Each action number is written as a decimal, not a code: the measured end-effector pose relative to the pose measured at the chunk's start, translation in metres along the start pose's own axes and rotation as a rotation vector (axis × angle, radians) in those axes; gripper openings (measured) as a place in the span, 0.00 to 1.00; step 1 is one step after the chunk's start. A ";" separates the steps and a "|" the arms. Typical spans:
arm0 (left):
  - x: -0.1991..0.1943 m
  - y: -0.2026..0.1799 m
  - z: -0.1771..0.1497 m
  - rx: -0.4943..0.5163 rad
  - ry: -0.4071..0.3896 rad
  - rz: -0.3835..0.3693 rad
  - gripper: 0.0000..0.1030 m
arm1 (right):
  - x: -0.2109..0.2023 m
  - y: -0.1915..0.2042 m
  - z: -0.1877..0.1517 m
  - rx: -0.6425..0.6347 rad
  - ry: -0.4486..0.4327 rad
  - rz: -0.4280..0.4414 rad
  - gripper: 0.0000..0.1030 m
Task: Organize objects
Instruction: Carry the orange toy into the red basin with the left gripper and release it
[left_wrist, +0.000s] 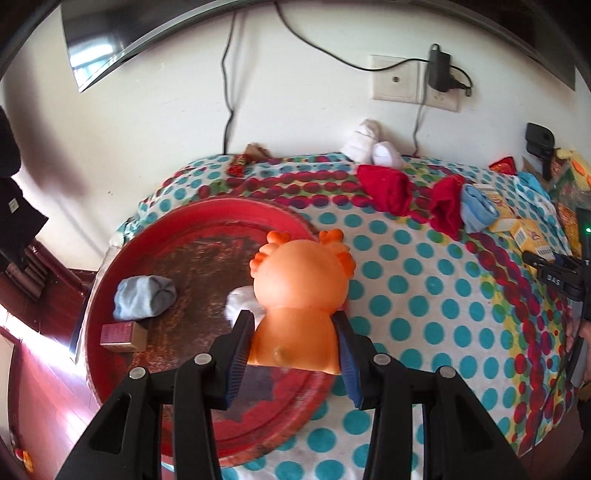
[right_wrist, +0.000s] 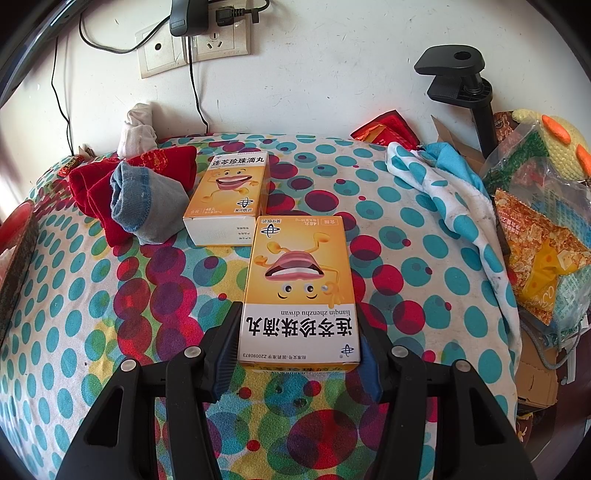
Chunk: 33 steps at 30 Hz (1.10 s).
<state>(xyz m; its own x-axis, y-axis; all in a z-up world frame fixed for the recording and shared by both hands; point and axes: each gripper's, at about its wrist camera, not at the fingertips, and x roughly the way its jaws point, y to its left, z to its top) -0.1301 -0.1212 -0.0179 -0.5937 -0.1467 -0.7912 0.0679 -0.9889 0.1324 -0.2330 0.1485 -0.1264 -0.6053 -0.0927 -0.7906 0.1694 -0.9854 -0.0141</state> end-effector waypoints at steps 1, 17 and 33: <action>0.001 0.006 0.000 -0.010 0.001 0.012 0.43 | 0.000 0.000 0.000 0.000 0.000 0.000 0.51; 0.028 0.071 -0.017 -0.126 0.077 0.078 0.43 | 0.000 0.003 0.000 0.006 -0.001 -0.008 0.51; 0.055 0.133 -0.036 -0.251 0.128 0.100 0.43 | -0.001 0.004 0.001 0.010 0.000 -0.011 0.50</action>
<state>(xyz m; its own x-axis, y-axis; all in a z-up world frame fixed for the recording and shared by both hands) -0.1246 -0.2612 -0.0652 -0.4696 -0.2299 -0.8524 0.3267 -0.9422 0.0741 -0.2319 0.1443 -0.1252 -0.6073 -0.0820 -0.7903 0.1550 -0.9878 -0.0166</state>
